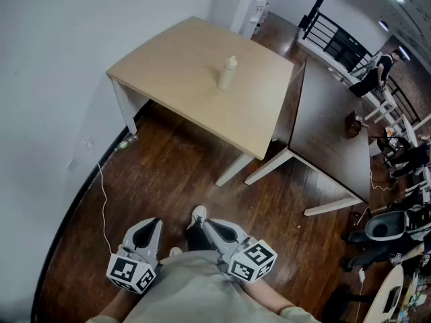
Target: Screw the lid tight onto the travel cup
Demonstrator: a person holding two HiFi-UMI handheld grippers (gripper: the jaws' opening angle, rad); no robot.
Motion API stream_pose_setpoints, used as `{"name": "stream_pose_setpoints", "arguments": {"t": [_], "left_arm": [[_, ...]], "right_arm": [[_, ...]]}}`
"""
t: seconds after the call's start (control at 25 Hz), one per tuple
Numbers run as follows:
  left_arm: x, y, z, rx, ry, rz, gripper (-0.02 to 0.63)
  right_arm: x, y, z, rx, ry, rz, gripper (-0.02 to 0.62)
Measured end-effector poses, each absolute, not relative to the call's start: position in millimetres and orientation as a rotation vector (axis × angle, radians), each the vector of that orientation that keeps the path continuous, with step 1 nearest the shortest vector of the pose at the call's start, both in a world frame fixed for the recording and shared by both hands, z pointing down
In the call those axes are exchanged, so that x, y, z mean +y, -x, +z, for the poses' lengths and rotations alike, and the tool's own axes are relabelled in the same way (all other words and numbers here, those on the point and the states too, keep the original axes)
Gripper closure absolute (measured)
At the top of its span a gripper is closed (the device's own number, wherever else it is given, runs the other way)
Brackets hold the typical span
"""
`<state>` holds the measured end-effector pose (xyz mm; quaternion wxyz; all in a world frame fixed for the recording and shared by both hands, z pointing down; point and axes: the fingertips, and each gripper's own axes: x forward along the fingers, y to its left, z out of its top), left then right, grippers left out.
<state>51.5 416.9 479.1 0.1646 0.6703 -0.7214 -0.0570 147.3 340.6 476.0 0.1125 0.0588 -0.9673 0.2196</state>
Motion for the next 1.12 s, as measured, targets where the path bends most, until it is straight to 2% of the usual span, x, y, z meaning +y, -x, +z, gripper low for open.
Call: {"name": "stream_pose_setpoints", "arguments": {"t": [0.32,0.8,1.12], "left_arm": [[369,-6,489,-2.160,-1.771,-0.148,0.604],[202,19,463,-2.093,-1.884,-0.019,0.604],[167,37,452,-1.975,-1.969,0.058,0.604]], "right_arm": [[269,-104,483,-2.870,-0.129,0.643,0.597],[113,-79,476,-2.934,-0.262,0.677,0.597],[100,-53,469,-2.922,-0.338,0.682,0.597]]}}
